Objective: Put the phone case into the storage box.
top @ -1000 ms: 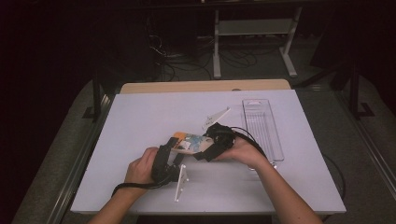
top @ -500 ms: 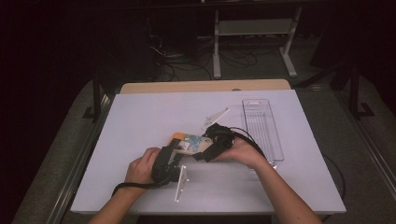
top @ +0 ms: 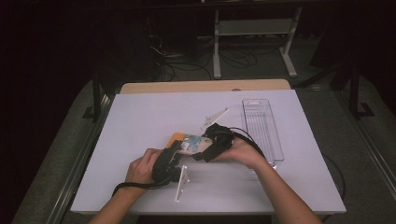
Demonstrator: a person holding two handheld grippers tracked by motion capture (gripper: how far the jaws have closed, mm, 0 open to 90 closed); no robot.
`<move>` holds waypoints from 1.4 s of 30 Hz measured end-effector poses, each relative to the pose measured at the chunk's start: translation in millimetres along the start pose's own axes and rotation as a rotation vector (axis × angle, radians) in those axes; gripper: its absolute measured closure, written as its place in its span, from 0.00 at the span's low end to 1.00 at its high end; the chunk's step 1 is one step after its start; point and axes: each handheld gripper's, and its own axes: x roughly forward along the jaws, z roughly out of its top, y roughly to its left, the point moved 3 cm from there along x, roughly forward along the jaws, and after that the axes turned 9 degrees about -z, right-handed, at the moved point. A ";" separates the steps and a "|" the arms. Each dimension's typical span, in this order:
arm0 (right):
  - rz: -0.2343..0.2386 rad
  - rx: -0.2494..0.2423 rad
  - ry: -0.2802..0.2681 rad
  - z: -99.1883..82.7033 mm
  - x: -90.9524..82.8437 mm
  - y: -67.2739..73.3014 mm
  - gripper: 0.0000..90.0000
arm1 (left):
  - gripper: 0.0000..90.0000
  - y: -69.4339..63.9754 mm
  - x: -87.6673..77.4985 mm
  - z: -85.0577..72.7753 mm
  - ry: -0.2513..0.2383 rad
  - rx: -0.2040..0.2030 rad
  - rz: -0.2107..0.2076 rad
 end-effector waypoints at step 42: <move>0.023 0.035 0.002 1.7 0.1 4.6 0.11 | 0.85 -0.6 -0.3 3.1 0.007 0.041 -0.030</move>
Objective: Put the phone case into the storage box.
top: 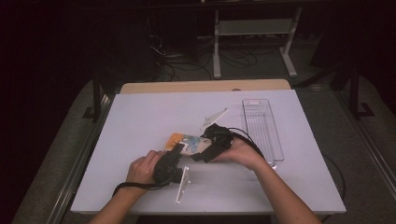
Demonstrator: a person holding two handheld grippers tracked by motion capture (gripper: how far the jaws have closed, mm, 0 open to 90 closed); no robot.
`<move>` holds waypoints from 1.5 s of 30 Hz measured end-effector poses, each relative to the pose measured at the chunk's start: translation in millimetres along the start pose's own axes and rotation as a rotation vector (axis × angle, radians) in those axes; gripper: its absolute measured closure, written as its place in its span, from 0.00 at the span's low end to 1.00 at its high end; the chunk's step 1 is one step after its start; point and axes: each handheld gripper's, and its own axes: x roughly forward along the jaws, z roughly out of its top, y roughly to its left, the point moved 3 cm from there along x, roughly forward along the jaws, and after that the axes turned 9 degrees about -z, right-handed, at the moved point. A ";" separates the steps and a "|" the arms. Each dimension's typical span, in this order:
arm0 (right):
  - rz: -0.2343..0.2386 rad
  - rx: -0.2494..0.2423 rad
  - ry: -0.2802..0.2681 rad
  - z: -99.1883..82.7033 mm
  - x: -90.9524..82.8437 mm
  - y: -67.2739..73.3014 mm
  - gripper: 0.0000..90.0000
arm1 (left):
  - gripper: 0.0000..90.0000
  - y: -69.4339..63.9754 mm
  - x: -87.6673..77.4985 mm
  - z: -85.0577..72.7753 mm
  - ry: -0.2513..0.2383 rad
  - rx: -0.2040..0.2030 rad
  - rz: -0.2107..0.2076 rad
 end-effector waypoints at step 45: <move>-0.086 0.050 -0.163 -16.1 -54.5 -19.9 0.02 | 0.88 14.1 -8.7 -27.8 0.090 -0.060 0.003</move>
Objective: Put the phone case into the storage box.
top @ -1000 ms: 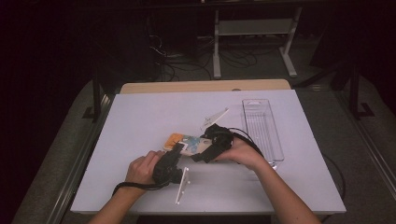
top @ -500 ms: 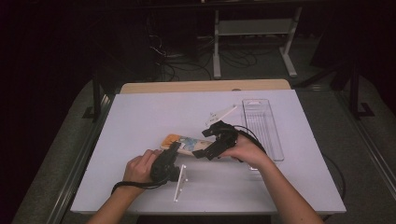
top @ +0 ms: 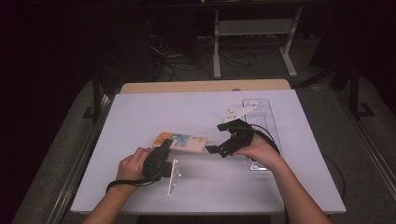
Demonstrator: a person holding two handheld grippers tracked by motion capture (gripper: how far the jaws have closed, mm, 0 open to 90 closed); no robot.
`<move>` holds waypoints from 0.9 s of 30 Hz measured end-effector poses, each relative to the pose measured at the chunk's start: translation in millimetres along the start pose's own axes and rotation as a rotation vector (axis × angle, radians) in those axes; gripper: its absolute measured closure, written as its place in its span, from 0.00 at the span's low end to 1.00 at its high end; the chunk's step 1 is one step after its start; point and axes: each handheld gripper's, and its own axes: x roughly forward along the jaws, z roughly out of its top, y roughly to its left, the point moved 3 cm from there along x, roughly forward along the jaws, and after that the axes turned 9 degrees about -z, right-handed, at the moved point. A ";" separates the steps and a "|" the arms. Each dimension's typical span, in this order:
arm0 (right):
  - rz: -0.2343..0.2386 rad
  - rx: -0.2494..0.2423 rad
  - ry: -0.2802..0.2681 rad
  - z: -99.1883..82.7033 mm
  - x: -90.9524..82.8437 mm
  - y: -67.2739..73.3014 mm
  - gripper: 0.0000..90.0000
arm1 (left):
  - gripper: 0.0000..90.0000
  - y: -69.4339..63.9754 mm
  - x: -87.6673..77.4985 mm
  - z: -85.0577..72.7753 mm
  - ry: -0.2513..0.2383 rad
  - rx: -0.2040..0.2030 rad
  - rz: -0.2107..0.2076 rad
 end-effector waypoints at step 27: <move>-0.063 0.035 -0.038 -25.9 -16.0 -20.7 0.02 | 0.88 4.4 -0.2 -4.3 -0.024 -0.144 -0.061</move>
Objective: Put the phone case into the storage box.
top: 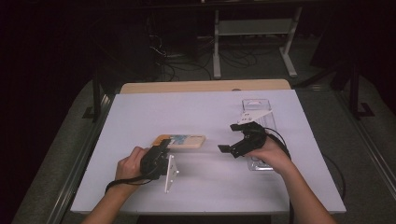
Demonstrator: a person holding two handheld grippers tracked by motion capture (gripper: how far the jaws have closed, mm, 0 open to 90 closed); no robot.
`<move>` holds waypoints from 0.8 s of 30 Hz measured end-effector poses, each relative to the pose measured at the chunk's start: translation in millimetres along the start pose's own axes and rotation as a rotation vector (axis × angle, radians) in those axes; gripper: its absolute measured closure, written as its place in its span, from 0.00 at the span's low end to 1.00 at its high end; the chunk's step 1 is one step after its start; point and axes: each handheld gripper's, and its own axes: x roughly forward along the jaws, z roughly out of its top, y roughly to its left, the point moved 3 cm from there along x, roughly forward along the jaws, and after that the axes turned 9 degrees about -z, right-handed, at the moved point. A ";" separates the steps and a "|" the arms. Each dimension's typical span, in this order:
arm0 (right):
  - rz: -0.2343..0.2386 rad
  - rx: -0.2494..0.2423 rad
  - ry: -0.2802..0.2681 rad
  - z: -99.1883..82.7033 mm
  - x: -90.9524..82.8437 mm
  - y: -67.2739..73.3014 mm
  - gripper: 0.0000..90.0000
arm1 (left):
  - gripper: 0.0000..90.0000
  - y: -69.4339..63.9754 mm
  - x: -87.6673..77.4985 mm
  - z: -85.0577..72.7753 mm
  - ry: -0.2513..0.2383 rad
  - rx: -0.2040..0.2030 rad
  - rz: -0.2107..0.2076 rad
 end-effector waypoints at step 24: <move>0.011 -0.002 -0.002 0.8 1.4 0.4 0.02 | 0.88 8.0 3.2 -1.4 -0.019 -0.236 -0.117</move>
